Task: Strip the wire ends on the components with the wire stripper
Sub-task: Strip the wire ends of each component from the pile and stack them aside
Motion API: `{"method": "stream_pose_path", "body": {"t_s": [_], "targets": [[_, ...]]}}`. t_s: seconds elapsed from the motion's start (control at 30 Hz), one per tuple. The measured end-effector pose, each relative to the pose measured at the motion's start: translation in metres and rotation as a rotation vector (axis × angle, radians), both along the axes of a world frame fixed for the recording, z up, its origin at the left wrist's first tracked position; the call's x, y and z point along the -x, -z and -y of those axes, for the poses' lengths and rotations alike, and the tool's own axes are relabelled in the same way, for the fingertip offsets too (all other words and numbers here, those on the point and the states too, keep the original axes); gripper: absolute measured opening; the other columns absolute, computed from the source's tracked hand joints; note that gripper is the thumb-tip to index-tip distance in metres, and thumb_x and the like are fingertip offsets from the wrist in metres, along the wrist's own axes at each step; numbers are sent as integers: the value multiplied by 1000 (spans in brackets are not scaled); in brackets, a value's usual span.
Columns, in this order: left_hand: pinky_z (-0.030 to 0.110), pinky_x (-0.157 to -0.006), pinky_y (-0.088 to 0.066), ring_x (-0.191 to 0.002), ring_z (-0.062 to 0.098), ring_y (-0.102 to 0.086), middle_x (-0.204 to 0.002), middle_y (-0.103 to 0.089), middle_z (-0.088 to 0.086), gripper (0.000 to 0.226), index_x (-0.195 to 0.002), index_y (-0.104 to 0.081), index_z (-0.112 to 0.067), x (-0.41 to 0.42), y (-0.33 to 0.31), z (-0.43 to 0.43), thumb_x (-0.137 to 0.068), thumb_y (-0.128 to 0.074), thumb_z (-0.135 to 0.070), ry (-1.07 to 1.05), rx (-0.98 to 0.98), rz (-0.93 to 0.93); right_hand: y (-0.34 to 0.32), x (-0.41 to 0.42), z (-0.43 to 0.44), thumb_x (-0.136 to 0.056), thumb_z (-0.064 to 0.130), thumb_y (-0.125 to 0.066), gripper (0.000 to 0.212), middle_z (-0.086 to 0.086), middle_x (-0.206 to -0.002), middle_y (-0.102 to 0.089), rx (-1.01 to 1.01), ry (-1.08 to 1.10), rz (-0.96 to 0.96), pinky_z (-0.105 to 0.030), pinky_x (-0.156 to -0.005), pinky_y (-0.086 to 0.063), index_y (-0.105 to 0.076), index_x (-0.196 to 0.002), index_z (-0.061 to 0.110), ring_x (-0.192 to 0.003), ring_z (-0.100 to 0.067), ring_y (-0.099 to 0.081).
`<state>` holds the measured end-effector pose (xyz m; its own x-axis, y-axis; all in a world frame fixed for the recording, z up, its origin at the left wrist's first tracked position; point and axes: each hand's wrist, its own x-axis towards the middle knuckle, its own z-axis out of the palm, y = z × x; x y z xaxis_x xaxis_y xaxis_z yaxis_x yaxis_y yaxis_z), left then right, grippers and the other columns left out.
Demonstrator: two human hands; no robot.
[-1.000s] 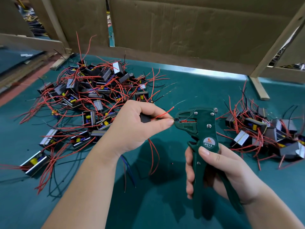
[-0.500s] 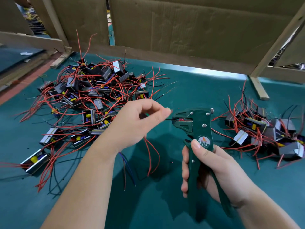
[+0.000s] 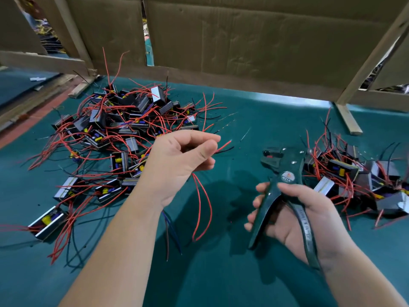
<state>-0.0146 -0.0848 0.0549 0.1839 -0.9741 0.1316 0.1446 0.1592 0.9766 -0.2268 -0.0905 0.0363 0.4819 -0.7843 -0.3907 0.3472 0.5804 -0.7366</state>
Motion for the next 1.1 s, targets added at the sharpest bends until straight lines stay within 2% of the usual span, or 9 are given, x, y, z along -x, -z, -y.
{"method": "stream_pose_path", "body": {"t_s": [0.1, 0.23, 0.3, 0.43, 0.57, 0.73, 0.87, 0.97, 1.1], "targets": [[19, -58, -54, -54, 7, -60, -63, -67, 0, 26, -75, -79, -18, 4, -2, -1, -51, -79, -28, 38, -1, -51, 0, -2, 0, -65, 25, -57, 37, -20, -74, -57, -44, -32, 1, -49, -60, -55, -64, -90, -1, -62, -36, -59], [18, -56, -53, -50, 10, -61, -57, -66, 1, 14, -71, -78, -17, 5, -1, 0, -57, -78, -18, 17, -46, -16, 0, -2, -3, -52, 26, -79, 45, -21, -78, -59, -3, -103, 80, -50, -62, -54, -70, -88, 2, -66, -38, -61], [19, -55, -53, -49, 11, -61, -57, -66, 2, 7, -70, -78, -18, 5, -1, 0, -66, -78, -12, -1, -68, 22, 2, -2, -6, -49, 28, -86, 52, -23, -88, -62, 89, -116, 163, -51, -66, -54, -69, -91, 4, -70, -38, -62], [19, -52, -52, -47, 12, -62, -62, -68, 4, 22, -66, -76, -17, 9, 2, 2, -78, -72, 1, -39, -99, 114, 4, -4, -9, -63, 30, -83, 55, -24, -118, -62, 347, -61, 248, -54, -70, -52, -68, -107, 0, -74, -38, -63], [20, -47, -50, -43, 9, -55, -62, -68, 1, 24, -65, -74, -18, 19, 2, 0, -81, -71, 0, 57, -94, 97, 3, -8, -10, -58, 32, -84, 69, -30, -106, -62, 311, -38, 174, -55, -67, -52, -65, -114, -4, -71, -40, -63], [18, -39, -41, -34, 4, -39, -55, -60, -2, 19, -65, -72, -20, 21, -3, -3, -76, -62, -9, 216, -5, -194, 3, -13, -5, -64, 21, -56, 44, -20, -77, -63, 17, 198, 130, -46, -58, -58, -63, -102, -1, -63, -34, -63], [19, -39, -41, -34, 5, -38, -55, -59, -2, 8, -66, -73, -19, 20, 0, -3, -72, -72, -13, 245, -5, -76, -3, -8, -9, -46, 26, -85, 65, -23, -79, -62, 12, -92, 136, -49, -62, -56, -68, -102, -3, -66, -38, -63], [20, -40, -40, -35, 7, -39, -53, -59, -4, 10, -66, -75, -19, 15, 5, 0, -74, -69, -16, 109, -42, 51, -6, -6, -15, -59, 29, -84, 61, -24, -83, -63, 149, -260, 196, -52, -68, -53, -66, -109, -3, -70, -39, -63], [19, -42, -39, -36, 9, -41, -51, -58, -6, 9, -68, -76, -23, 6, 5, 1, -73, -70, -20, 37, -17, 163, -8, -5, -17, -65, 29, -83, 56, -25, -81, -62, 181, -345, 168, -54, -70, -52, -66, -108, -3, -71, -40, -63]]}}
